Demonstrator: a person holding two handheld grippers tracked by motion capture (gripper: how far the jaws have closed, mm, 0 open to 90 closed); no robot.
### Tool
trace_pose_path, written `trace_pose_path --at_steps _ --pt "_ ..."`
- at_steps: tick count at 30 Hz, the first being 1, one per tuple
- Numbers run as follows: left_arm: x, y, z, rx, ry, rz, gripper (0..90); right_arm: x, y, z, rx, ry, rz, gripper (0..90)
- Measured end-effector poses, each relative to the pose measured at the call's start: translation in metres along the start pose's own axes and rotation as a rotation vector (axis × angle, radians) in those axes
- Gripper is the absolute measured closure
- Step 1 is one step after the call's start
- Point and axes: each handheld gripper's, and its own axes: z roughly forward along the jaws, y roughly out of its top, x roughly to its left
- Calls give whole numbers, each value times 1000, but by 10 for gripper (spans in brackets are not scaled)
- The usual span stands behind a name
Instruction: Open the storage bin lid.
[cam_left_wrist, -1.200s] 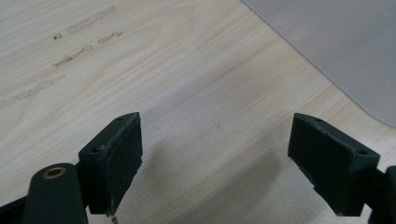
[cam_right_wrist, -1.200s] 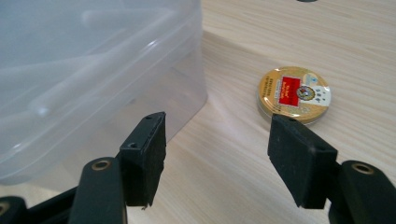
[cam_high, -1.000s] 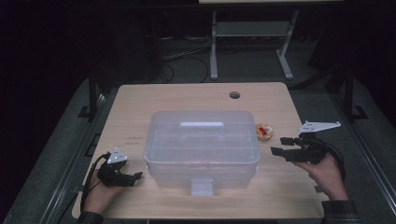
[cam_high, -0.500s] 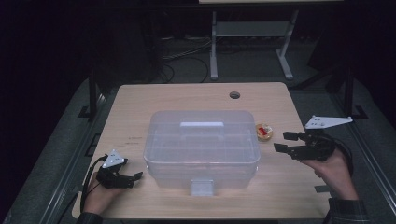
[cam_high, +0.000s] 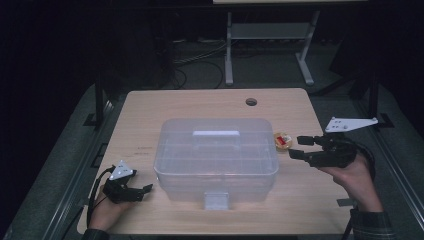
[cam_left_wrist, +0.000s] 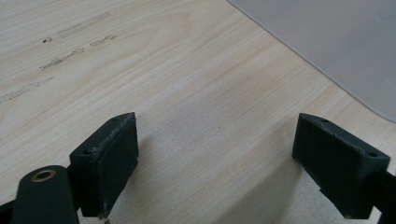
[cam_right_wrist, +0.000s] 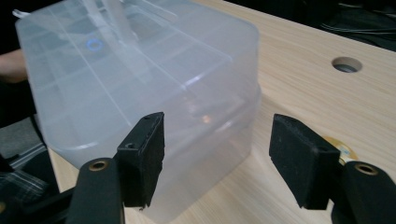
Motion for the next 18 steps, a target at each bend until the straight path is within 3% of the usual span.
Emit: trace_pose_path --at_steps 8,18 --pt "0 0 0 1 0 0 138 7 14 3 -24 53 -9 331" --pt "0 0 0 1 0 0 138 14 29 12 -51 84 -67 347"
